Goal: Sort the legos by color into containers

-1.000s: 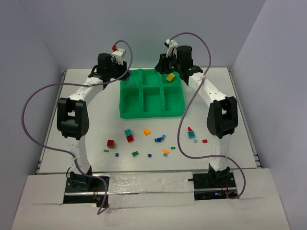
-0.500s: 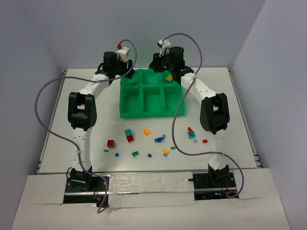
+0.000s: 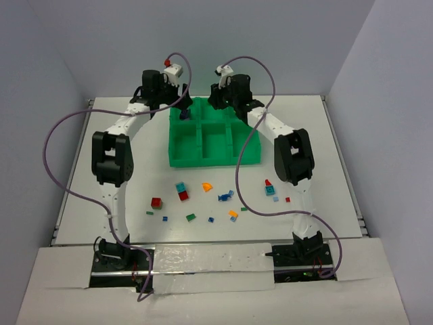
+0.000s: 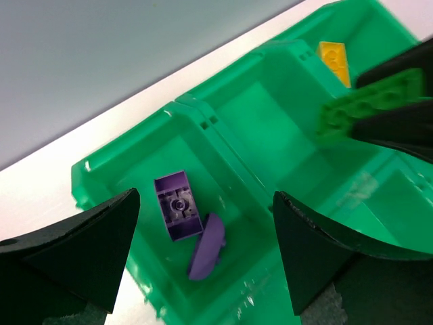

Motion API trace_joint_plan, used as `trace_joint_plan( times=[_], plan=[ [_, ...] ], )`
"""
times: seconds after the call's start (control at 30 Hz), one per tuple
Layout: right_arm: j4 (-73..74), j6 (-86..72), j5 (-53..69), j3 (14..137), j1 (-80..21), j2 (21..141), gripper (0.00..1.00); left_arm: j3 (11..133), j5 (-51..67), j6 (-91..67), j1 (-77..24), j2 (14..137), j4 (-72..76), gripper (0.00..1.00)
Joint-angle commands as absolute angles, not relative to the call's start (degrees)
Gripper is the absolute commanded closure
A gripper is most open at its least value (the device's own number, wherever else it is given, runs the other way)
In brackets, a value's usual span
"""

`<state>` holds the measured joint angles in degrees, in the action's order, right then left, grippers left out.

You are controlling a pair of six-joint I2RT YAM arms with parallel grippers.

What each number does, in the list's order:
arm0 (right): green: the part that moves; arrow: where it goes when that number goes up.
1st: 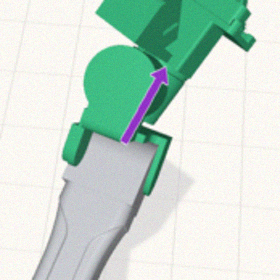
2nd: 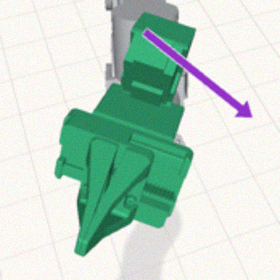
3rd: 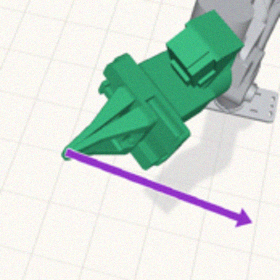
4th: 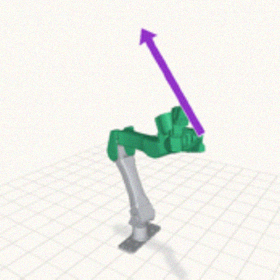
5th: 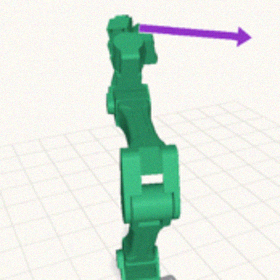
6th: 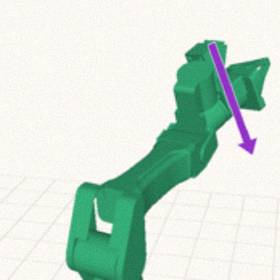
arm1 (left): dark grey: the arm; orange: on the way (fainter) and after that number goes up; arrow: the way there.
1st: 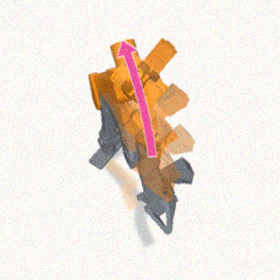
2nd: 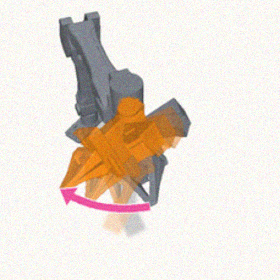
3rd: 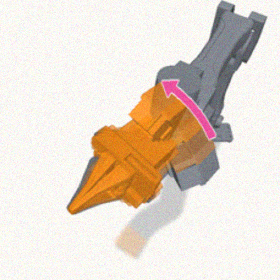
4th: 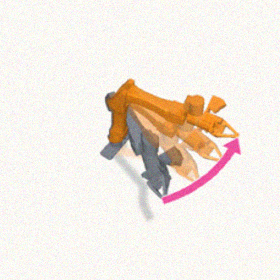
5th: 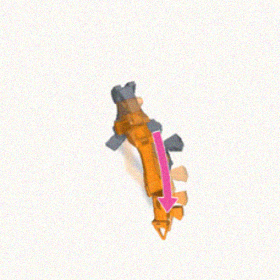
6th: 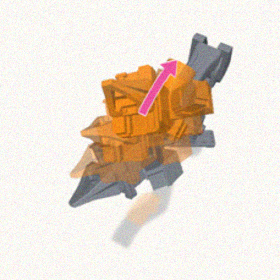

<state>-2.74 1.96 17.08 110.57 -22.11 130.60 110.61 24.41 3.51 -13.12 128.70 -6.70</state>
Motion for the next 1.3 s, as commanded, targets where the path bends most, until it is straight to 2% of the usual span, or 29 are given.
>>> trace_joint_plan(
  times=[0.0, 0.17, 0.43, 0.53, 0.67, 0.77, 0.9, 1.13, 1.27],
  plan=[
    [-5.63, 3.34, 14.59, 116.19, -22.41, 133.41, 1.00, 107.50, 27.25, 2.81, -11.34, 116.47, -5.89, 0.10],
    [-5.92, 3.75, 11.57, 121.23, -22.41, 137.76, 1.00, 103.85, 26.34, 1.96, -9.55, 111.53, -9.23, 0.10],
    [-10.00, 4.14, 7.44, 124.65, -22.41, 142.75, 0.92, 103.16, 23.31, 1.27, -8.36, 109.07, -12.76, 0.10],
    [-10.46, 3.83, 9.00, 126.01, -22.41, 144.00, 0.79, 103.06, 22.82, 0.82, -8.09, 109.01, -13.51, 0.10],
    [-10.72, 3.69, 9.58, 127.35, -22.41, 145.02, 0.54, 101.95, 22.06, 0.70, -8.00, 108.28, -13.53, 0.09],
    [-11.05, 3.77, 9.58, 127.69, -22.41, 145.35, 0.44, 100.72, 21.38, 0.54, -8.00, 107.62, -13.28, 0.09],
    [-12.51, 4.16, 8.94, 127.12, -22.35, 144.96, 0.34, 98.91, 21.27, 0.53, -7.73, 106.29, -12.43, 0.09],
    [-13.41, 2.60, 10.09, 125.76, -22.06, 141.73, 0.32, 94.61, 22.28, 1.55, -7.17, 102.97, -11.34, 0.09],
    [-14.41, 3.36, 12.40, 121.24, -21.97, 135.90, 0.25, 90.13, 29.02, 5.18, -5.62, 99.71, -11.80, 0.11]
  ],
)
